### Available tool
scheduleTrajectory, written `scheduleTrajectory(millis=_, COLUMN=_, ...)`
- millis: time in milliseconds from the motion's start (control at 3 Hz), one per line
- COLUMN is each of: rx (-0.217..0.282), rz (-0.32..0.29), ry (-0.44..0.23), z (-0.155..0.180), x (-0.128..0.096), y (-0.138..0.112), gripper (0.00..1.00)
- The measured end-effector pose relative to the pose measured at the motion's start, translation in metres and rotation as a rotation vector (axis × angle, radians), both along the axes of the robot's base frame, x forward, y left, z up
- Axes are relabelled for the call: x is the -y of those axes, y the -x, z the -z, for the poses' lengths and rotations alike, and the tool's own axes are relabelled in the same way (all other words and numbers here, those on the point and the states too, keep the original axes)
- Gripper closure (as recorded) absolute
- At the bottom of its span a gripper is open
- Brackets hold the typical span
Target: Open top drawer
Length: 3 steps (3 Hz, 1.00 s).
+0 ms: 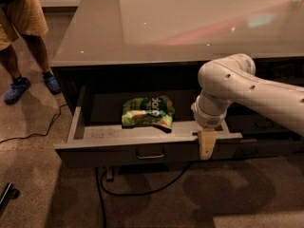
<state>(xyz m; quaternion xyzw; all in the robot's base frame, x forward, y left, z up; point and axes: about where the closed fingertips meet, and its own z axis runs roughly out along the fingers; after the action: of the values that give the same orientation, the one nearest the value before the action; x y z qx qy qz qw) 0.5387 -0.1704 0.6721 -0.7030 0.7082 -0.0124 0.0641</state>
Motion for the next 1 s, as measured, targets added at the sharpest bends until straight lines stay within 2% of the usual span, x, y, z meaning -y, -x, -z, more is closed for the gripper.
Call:
scheduleTrajectory(millis=667, rx=0.107, rz=-0.007, ry=0.041, z=-0.038, x=0.004, y=-0.016, gripper=0.01)
scheduleTrajectory(millis=1000, rx=0.141, rz=-0.009, ry=0.052, z=-0.047, x=0.005, y=-0.02, gripper=0.2)
